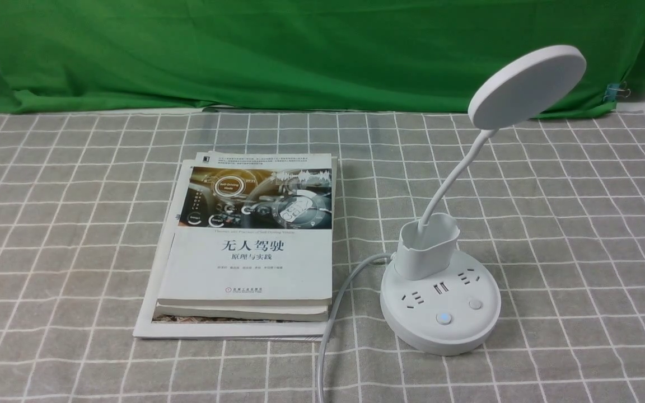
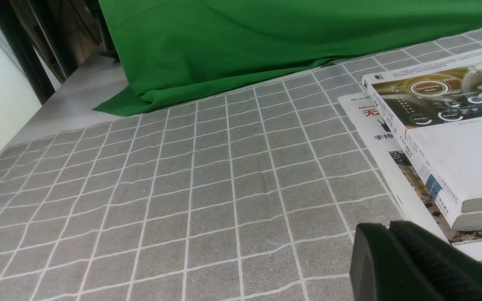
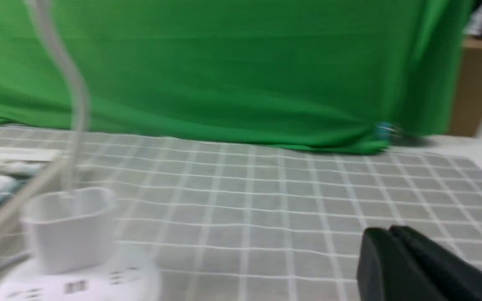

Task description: Turn off the desk lamp on the grey coffee tablecloth by hand.

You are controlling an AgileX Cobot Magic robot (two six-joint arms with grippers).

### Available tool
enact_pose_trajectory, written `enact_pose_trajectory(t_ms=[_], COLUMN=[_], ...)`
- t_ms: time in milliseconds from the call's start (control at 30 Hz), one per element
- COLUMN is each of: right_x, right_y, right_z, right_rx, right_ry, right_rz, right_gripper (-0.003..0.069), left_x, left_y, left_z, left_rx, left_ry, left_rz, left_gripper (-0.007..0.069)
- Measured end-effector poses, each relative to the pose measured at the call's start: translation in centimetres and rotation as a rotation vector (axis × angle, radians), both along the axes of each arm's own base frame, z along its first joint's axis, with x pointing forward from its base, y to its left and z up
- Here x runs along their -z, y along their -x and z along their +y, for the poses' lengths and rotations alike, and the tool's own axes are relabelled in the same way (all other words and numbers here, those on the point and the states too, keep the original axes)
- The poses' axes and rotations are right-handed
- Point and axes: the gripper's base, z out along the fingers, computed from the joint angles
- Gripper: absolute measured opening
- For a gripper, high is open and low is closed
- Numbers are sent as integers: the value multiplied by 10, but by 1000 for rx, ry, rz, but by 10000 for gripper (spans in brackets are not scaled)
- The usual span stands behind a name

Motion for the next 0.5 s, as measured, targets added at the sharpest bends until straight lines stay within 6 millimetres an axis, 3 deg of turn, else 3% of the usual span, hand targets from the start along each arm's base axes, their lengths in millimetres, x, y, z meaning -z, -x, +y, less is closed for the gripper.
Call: enact_pose_trajectory(t_ms=[267, 500], right_x=[2, 9], right_y=[18, 21], right_z=[-10, -8], right_rx=[147, 134], right_ry=[3, 1], right_rz=[-153, -93], right_gripper=[38, 38], left_x=[0, 0], left_y=[0, 0], left_z=[0, 0], left_rx=[0, 0], left_ry=[0, 0], left_rz=[-1, -2], left_gripper=[19, 19])
